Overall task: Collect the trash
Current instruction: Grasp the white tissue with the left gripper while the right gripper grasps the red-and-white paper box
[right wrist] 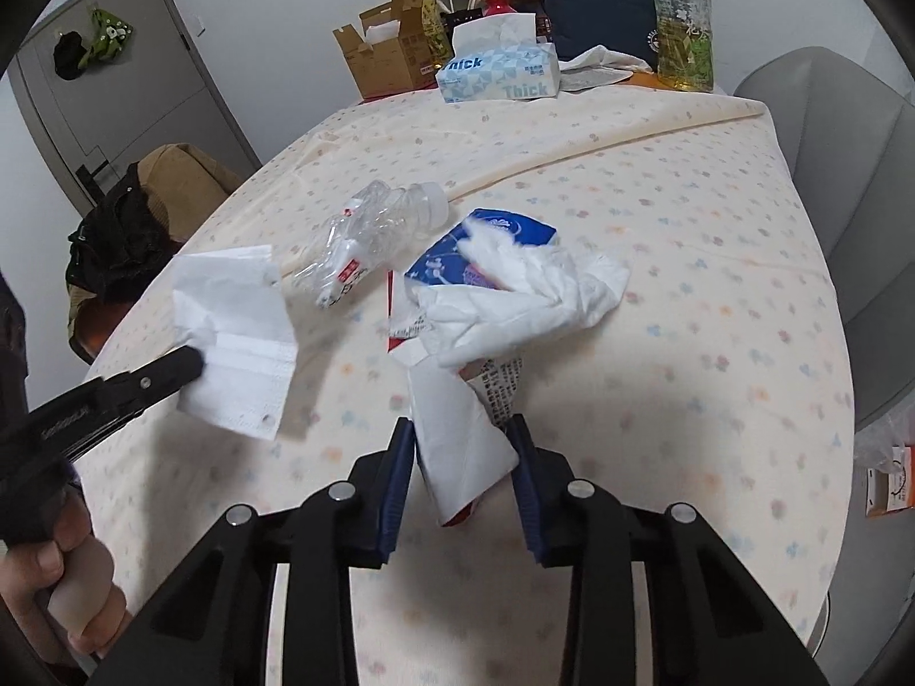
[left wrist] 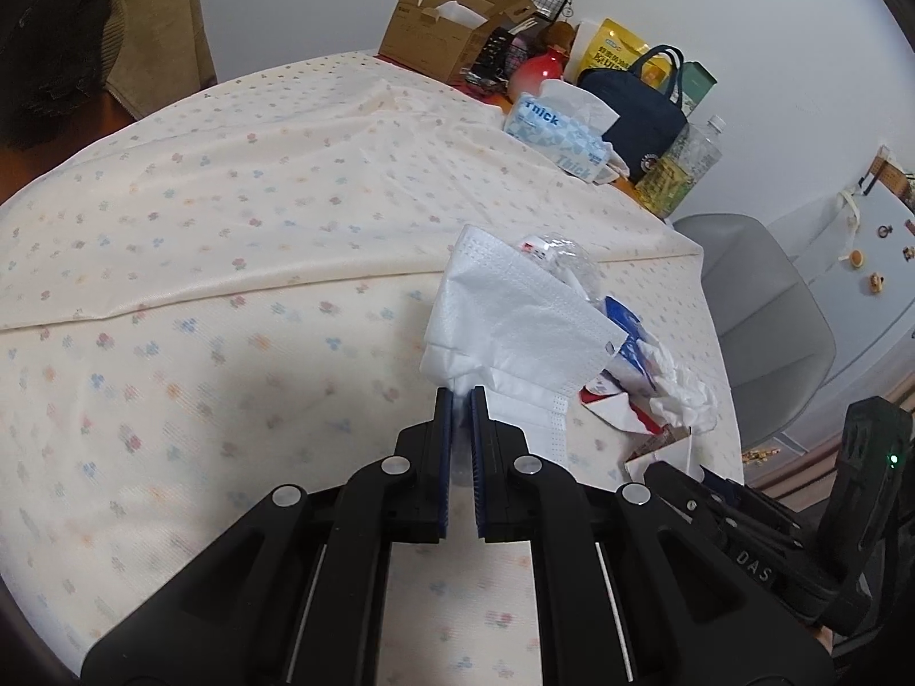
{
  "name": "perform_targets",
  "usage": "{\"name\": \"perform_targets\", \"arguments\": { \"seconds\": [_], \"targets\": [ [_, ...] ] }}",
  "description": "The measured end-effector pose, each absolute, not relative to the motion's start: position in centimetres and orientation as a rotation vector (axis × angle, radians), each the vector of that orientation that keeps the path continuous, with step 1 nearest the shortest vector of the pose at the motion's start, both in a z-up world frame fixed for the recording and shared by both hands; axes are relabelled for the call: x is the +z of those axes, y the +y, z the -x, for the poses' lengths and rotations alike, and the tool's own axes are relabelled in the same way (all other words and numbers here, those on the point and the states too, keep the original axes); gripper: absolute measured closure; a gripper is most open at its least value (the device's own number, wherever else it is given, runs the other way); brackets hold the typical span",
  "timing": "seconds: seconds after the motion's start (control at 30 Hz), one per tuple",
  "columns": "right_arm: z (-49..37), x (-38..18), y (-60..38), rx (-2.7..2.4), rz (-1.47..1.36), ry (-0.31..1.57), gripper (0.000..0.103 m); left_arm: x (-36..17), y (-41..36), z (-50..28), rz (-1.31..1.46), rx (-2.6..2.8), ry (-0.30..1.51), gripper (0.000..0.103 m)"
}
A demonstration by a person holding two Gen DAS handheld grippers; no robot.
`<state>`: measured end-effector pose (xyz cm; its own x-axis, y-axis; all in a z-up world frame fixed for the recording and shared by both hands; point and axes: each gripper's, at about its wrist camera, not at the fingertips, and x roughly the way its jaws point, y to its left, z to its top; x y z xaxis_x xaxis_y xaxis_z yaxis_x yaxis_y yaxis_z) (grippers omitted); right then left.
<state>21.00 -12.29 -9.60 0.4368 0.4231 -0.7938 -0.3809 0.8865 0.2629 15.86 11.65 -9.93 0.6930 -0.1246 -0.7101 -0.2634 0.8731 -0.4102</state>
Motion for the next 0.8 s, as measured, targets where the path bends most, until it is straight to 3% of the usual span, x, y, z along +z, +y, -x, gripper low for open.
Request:
{"name": "perform_targets", "arguments": {
  "seconds": [0.27, 0.33, 0.5, 0.57, 0.7, 0.8],
  "targets": [
    [-17.7, -8.5, -14.5, 0.542, -0.094, 0.988, 0.070, -9.3, 9.4, -15.2, 0.490, 0.038, 0.804, 0.096],
    [-17.3, -9.0, -14.5, 0.541, -0.082, 1.002, 0.056, -9.2, 8.8, -15.1, 0.485, 0.027, 0.805, 0.096],
    [-16.4, -9.8, -14.8, 0.538, -0.073, 1.009, 0.036, -9.1, 8.2, -14.5, 0.473, 0.021, 0.806, 0.096],
    [-16.3, -10.1, -14.6, 0.534, -0.063, 1.011, 0.037, -9.1, 8.2, -14.4, 0.473, 0.025, 0.807, 0.096],
    [-16.3, -10.6, -14.3, 0.534, -0.054, 1.031, 0.060, -9.2, 8.5, -14.2, 0.474, 0.034, 0.810, 0.096],
    [-15.9, -10.2, -14.0, 0.565, -0.062, 1.037, 0.069, -9.2, 8.7, -14.0, 0.475, 0.038, 0.808, 0.096]
  ]
}}
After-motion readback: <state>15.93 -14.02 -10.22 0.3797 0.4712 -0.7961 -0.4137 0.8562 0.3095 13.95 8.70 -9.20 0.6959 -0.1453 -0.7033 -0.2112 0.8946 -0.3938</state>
